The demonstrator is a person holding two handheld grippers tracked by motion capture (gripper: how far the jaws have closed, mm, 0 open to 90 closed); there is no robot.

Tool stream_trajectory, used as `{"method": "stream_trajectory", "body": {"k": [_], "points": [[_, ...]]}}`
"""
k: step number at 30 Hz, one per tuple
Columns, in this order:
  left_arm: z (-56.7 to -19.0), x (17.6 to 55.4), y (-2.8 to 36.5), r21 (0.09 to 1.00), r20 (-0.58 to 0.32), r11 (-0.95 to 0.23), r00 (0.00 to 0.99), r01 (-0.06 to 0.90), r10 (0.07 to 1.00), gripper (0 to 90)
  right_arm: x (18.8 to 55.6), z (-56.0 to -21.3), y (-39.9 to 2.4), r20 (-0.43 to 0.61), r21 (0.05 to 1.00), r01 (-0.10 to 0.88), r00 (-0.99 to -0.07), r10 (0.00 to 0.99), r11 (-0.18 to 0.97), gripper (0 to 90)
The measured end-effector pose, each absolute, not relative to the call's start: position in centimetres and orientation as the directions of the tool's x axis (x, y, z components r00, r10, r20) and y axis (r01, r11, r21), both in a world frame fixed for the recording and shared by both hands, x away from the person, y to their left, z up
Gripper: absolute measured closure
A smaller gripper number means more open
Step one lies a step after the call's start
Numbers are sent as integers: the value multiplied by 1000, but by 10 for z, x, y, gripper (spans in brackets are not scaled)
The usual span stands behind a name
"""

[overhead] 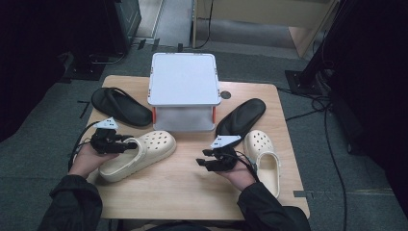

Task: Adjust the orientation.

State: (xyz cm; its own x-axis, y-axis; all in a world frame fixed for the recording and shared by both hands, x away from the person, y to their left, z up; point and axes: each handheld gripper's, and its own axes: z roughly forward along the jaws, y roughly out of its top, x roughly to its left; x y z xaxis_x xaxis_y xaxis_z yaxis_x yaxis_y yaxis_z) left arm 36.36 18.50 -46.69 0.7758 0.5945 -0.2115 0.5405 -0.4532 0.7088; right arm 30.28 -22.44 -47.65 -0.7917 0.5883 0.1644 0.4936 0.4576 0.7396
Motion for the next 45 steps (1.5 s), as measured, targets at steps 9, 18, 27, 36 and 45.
{"method": "stream_trajectory", "body": {"k": [9,18,27,36,45], "points": [[-460,354,176,693,-186,-470,765,547,616,671,300,-475,-219,171,754,482,-799,576,445,633],[-457,340,160,684,-244,-446,758,577,605,673,298,-478,-202,188,767,473,-812,553,435,686],[-457,334,143,673,-307,-448,774,588,554,642,300,-477,-187,192,779,466,-814,548,420,720],[-456,331,150,697,-315,-426,781,576,540,581,304,-479,-177,191,783,468,-808,557,410,761],[-453,328,177,720,-322,-380,765,580,558,648,307,-483,-162,190,783,468,-807,559,409,777]]}}
